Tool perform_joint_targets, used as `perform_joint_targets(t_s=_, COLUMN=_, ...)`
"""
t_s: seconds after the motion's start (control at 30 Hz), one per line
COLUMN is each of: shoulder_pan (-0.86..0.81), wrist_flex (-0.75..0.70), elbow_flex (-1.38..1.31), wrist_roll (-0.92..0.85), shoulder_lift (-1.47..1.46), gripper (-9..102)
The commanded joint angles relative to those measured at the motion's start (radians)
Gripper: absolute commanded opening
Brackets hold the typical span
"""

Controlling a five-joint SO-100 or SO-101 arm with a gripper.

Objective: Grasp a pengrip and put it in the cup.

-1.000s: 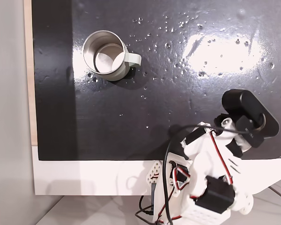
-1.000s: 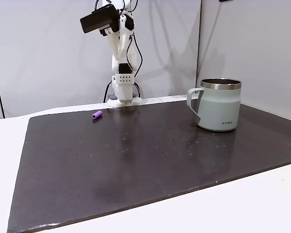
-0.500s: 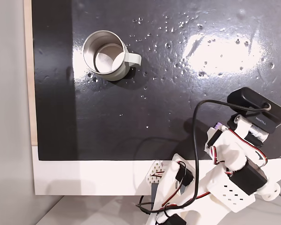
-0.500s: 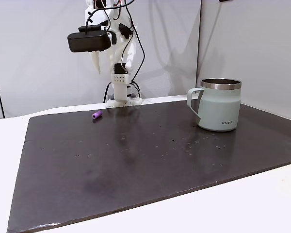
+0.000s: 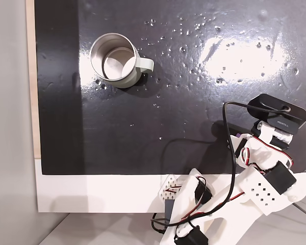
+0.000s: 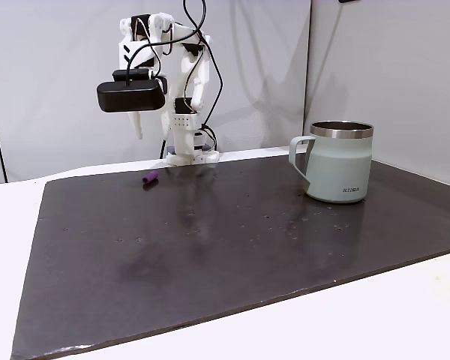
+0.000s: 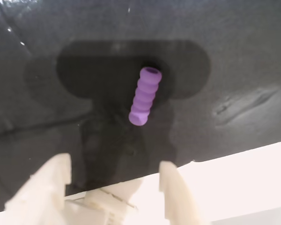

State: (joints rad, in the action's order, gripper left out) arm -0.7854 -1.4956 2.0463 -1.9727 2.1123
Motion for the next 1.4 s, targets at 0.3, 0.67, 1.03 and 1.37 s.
perform_joint_targets(t_s=0.3, shoulder_pan=-0.074, wrist_flex=0.184, elbow_flex=0.152, wrist_roll=-0.095, shoulder_lift=-0.054, gripper=26)
perform_joint_targets(t_s=0.67, shoulder_pan=-0.072, wrist_flex=0.276, elbow_flex=0.247, wrist_roll=-0.130, shoulder_lift=-0.075, gripper=26)
perform_joint_targets(t_s=1.03, shoulder_pan=-0.091, wrist_flex=0.397, elbow_flex=0.302, wrist_roll=-0.161, shoulder_lift=-0.141, gripper=26)
perform_joint_targets(t_s=1.37, shoulder_pan=-0.087, wrist_flex=0.471, elbow_flex=0.333, wrist_roll=-0.138, shoulder_lift=-0.187, gripper=23)
